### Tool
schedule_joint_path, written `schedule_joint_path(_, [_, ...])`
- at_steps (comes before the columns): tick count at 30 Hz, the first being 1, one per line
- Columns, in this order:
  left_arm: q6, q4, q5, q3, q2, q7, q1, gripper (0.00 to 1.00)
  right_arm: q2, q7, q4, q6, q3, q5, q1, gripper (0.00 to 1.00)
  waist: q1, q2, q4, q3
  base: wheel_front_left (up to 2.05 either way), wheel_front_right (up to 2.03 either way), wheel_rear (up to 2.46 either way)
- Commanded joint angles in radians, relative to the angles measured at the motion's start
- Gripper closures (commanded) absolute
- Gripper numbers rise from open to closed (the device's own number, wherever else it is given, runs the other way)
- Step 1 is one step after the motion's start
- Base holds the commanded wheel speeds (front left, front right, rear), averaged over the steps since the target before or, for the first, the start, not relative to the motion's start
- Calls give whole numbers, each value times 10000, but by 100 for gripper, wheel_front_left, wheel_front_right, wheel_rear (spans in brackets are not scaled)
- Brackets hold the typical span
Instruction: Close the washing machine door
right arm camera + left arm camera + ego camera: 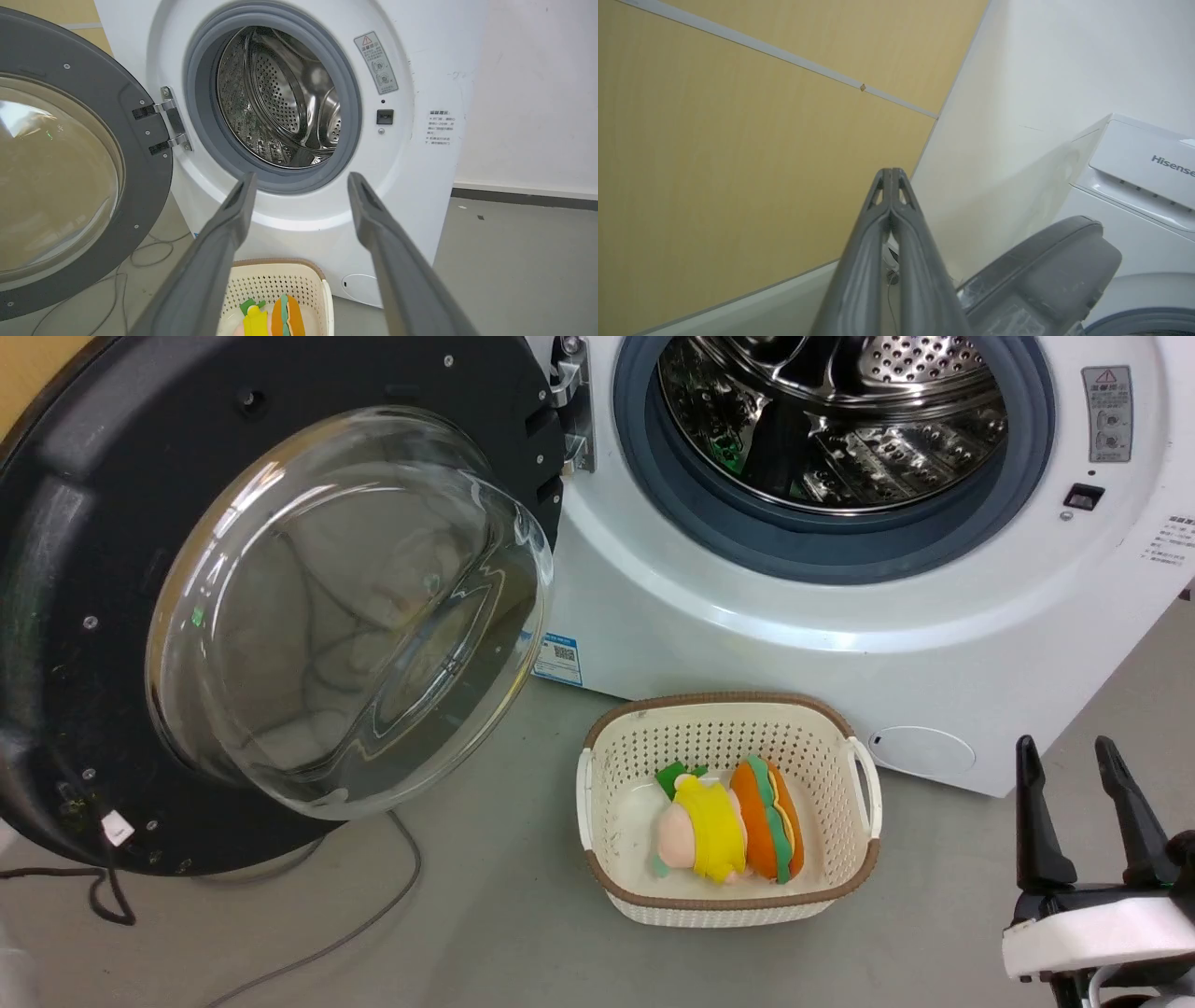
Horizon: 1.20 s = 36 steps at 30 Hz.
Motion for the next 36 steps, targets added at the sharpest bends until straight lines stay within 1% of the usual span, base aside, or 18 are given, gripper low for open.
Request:
schedule_joint_path(1, [92, 292, -359, 301, 215, 222, -346, 100, 25, -89, -39, 5, -52, 74, -167, 0, 0, 0, -2, 65, 0, 0, 0])
schedule_joint_path(4, [162, 873, -991, 779, 453, 705, -656, 100, 26, -152, -54, 6, -138, 107, -237, 0, 0, 0, -34, 183, 0, 0, 0])
schedule_joint_path(9, [122, 1905, -1953, 1415, 875, 1891, -728, 100, 28, -256, -92, 6, -262, 186, -353, 0, 0, 0, -79, 380, 0, 0, 0])
schedule_joint_path(12, [-66, 2379, -2591, 1671, 1007, 2804, -627, 100, 29, -319, -114, 6, -346, 234, -409, 0, 0, 0, -91, 488, 0, 0, 0])
schedule_joint_path(16, [-260, 2780, -3277, 2036, 1153, 3739, -320, 100, 31, -401, -138, 6, -417, 290, -480, 0, 0, 0, -89, 622, 0, 0, 0])
schedule_joint_path(19, [-430, 2874, -3703, 2083, 1134, 4430, 7, 100, 32, -464, -159, 7, -492, 327, -568, 0, 0, 0, -52, 720, 0, 0, 0])
schedule_joint_path(21, [-513, 2850, -4018, 2059, 1065, 4863, 202, 100, 32, -506, -162, 7, -529, 358, -627, 0, 0, 0, -25, 754, 0, 0, 0])
schedule_joint_path(22, [-590, 2696, -4395, 1897, 1004, 5509, 609, 100, 34, -569, -171, 7, -540, 414, -694, 0, 0, 0, 3, 771, 0, 0, 0])
schedule_joint_path(26, [-645, 2273, -5096, 1760, 947, 6249, 1205, 100, 35, -652, -210, 7, -592, 515, -741, 0, 0, 0, 55, 805, 0, 0, 0])
schedule_joint_path(27, [-645, 2273, -5096, 1760, 947, 6249, 1205, 100, 35, -652, -210, 7, -592, 515, -741, 0, 0, 0, 55, 805, 0, 0, 0])
schedule_joint_path(31, [-691, 1637, -6112, 1594, 729, 6951, 1708, 100, 36, -735, -254, 7, -716, 597, -749, 0, 0, 0, 186, 862, 0, 0, 0])
schedule_joint_path(36, [-746, 409, -6991, 599, 531, 7915, 2567, 100, 38, -840, -253, 8, -949, 715, -738, 0, 0, 0, 459, 865, 0, 0, 0])
